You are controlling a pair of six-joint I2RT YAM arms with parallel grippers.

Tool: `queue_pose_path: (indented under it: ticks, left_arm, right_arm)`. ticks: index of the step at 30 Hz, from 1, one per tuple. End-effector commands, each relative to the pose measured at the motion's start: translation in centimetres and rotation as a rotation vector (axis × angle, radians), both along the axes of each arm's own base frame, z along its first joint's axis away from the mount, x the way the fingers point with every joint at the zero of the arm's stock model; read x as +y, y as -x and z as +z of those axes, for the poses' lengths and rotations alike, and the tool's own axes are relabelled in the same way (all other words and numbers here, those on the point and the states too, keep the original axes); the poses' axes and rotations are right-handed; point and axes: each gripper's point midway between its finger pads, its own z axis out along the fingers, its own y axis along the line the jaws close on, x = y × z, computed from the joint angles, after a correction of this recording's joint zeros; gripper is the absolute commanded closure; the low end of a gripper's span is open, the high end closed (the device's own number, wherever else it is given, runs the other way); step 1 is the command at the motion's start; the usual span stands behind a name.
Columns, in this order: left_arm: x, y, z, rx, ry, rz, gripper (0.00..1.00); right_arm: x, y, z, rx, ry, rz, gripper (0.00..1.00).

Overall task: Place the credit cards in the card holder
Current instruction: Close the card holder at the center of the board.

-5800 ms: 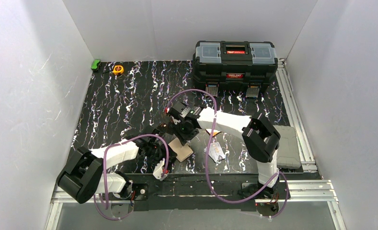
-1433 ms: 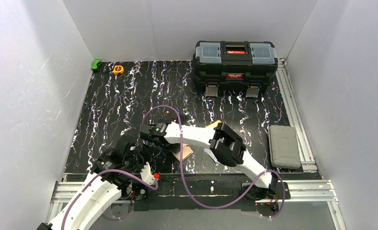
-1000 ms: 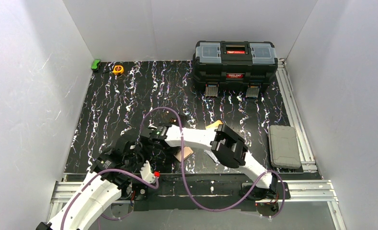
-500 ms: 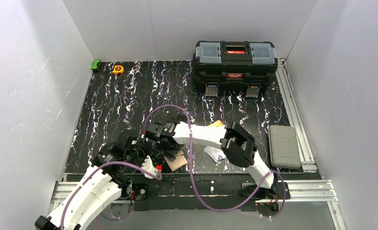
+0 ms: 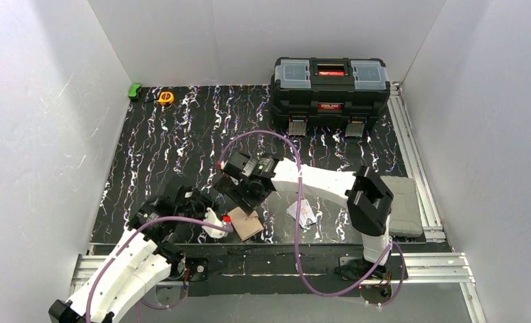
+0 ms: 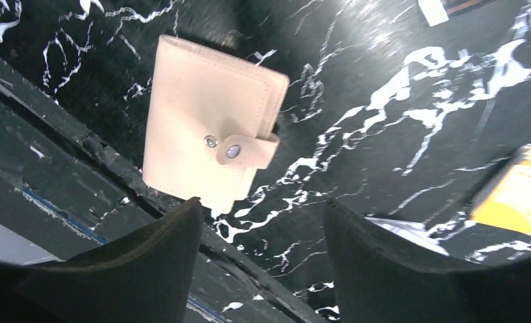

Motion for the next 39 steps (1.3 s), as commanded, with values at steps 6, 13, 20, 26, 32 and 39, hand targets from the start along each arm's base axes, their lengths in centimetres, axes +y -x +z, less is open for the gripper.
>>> queue_pose_path:
  ticks: [6, 13, 20, 26, 32, 39]
  left_arm:
    - [0.8, 2.1, -3.7, 0.045, -0.057, -0.07, 0.71]
    - [-0.8, 2.6, -5.4, 0.05, -0.035, -0.193, 0.72]
    - [-1.1, 2.9, -6.1, 0.036, -0.05, -0.254, 0.72]
    - [-1.6, 3.3, -6.4, 0.026, -0.039, -0.303, 0.72]
    - [-3.1, 3.3, -6.3, -0.024, 0.017, -0.381, 0.72]
    - [-5.9, 3.2, -6.6, -0.076, 0.107, -0.512, 0.71]
  right_arm:
    - [2.6, 3.1, -2.4, 0.106, -0.02, 0.037, 0.43]
    - [2.9, 3.1, -2.8, 0.113, -0.015, 0.034, 0.54]
    - [3.3, 2.9, -2.2, 0.101, -0.031, 0.035, 0.67]
    - [3.2, 2.9, -2.4, 0.104, -0.028, 0.033, 0.78]
    - [3.3, 2.7, -2.8, 0.095, -0.017, 0.027, 0.87]
    - [3.4, 1.9, -2.3, 0.06, -0.021, 0.008, 0.97]
